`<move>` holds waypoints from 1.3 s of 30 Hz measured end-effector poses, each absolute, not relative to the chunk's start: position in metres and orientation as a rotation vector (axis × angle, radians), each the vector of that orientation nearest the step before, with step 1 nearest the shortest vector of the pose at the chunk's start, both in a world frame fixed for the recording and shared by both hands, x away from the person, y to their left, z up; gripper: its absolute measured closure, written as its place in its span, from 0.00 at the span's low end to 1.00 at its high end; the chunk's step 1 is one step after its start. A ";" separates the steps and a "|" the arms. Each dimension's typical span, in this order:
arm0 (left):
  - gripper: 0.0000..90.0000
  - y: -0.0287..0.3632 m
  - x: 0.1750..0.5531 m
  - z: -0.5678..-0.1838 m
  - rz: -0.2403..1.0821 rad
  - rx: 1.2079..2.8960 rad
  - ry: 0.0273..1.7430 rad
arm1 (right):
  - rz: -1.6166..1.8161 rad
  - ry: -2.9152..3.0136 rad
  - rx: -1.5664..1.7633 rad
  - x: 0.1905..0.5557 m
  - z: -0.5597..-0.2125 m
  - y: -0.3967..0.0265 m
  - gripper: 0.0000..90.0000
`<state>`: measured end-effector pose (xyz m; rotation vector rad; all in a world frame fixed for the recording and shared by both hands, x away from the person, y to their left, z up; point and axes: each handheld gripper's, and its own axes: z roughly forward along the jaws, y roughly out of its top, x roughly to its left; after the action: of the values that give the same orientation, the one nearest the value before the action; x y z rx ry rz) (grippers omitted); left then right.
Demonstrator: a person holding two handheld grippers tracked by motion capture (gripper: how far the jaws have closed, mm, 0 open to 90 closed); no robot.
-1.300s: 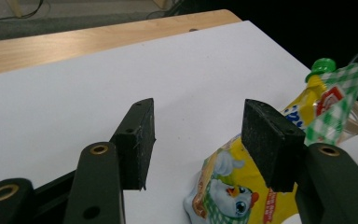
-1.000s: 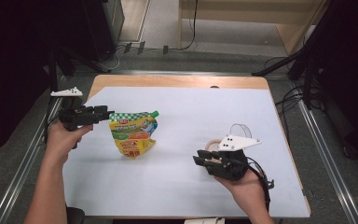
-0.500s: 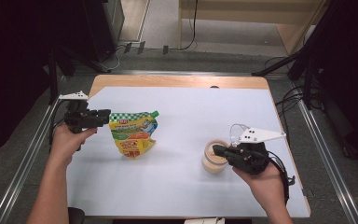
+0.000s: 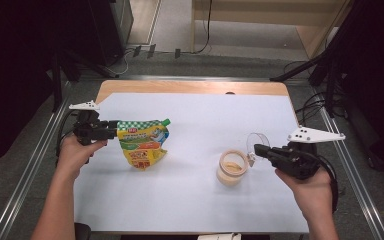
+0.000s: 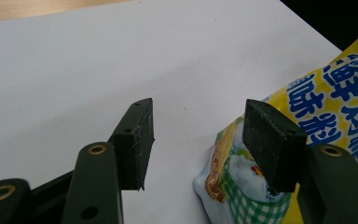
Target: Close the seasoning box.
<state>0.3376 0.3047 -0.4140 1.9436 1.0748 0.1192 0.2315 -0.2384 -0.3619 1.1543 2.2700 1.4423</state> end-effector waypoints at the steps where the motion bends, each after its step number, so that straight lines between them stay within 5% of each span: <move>1: 0.49 0.305 0.338 -0.414 0.119 1.943 1.073 | 1.442 2.263 1.156 0.231 -0.361 -0.242 1.00; 18: 0.50 0.302 0.339 -0.421 0.090 1.976 1.063 | 1.327 2.146 1.349 0.251 -0.390 -0.280 1.00; 39: 0.50 0.308 0.340 -0.424 0.078 1.961 1.072 | 1.360 2.253 1.389 0.266 -0.421 -0.256 1.00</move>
<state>0.3398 0.3081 -0.4235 1.9609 1.0718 0.0776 0.2662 -0.2558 -0.4208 1.3893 2.2530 1.3603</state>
